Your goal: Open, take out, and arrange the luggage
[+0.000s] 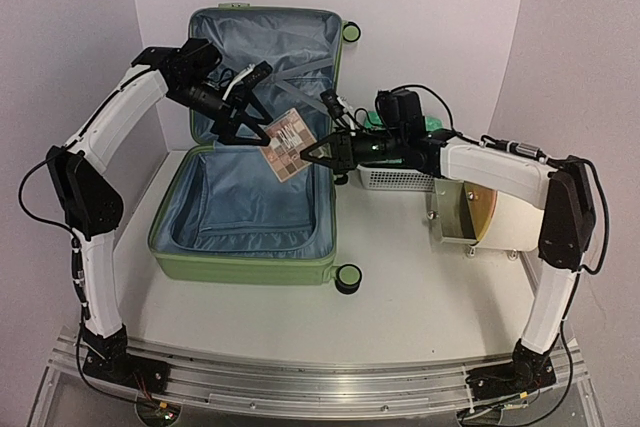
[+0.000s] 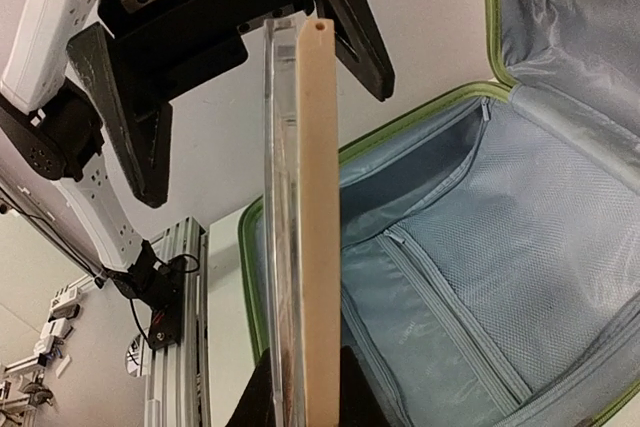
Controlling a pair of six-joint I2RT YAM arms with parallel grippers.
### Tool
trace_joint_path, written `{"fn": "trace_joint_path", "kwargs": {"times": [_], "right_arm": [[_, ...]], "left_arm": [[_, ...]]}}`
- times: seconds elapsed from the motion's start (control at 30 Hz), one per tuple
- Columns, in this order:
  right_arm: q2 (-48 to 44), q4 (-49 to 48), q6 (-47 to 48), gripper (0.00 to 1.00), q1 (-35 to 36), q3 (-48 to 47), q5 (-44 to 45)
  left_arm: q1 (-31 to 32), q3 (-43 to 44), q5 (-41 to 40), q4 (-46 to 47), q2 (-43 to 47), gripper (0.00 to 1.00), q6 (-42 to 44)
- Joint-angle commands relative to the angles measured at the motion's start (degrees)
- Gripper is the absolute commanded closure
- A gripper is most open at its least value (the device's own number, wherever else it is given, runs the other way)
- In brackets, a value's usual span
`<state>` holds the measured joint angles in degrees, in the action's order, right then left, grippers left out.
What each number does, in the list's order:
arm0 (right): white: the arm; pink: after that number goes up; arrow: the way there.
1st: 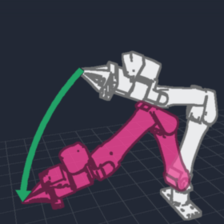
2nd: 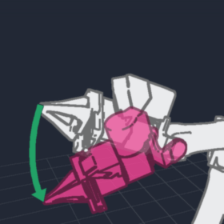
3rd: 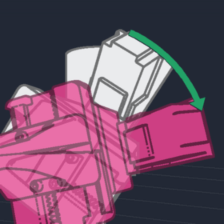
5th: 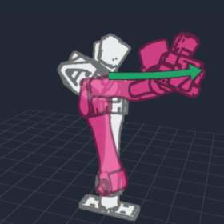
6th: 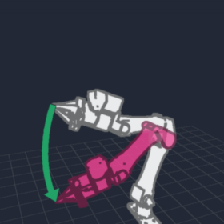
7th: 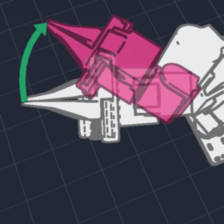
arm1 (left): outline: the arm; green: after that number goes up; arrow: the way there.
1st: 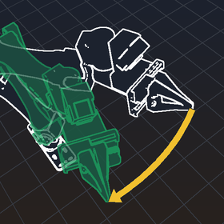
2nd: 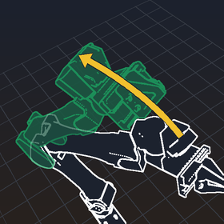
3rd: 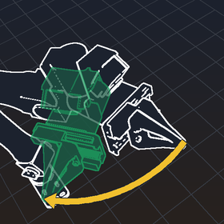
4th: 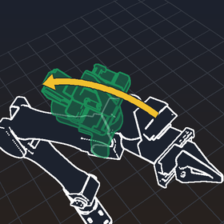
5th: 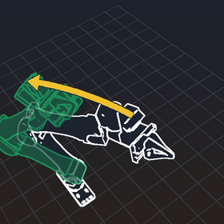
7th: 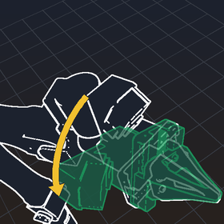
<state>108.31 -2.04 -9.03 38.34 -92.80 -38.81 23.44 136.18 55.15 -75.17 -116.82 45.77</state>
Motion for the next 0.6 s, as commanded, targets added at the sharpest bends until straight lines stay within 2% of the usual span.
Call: {"fn": "trace_joint_path", "kwargs": {"times": [0.0,0.07,0.13,0.37,0.43,0.57], "right_arm": [[-1.4,4.2,5.9,1.00,-0.1,-3.2,-1.9],[-1.3,4.2,5.9,1.00,-0.1,-3.5,-2.5],[-1.0,4.2,5.7,1.00,-0.1,-3.9,-3.3],[0.3,4.1,6.5,1.00,0.1,-5.8,-6.3],[0.3,4.1,6.9,1.00,0.3,-6.0,-6.8],[0.2,4.2,7.0,1.00,0.3,-5.8,-6.0]], "left_arm": [[0.7,1.3,-0.1,-6.6,-0.7,0.22,0.7],[0.8,1.0,0.3,-6.7,-0.6,0.35,-0.1],[1.0,0.1,0.3,-6.7,-0.5,0.40,-0.6],[1.7,-3.0,-0.4,-6.5,-0.6,0.41,-0.8],[1.9,-3.3,-0.3,-6.6,-0.6,0.44,-1.1],[2.0,-1.1,1.3,-6.6,-0.7,0.77,-2.2]]}}
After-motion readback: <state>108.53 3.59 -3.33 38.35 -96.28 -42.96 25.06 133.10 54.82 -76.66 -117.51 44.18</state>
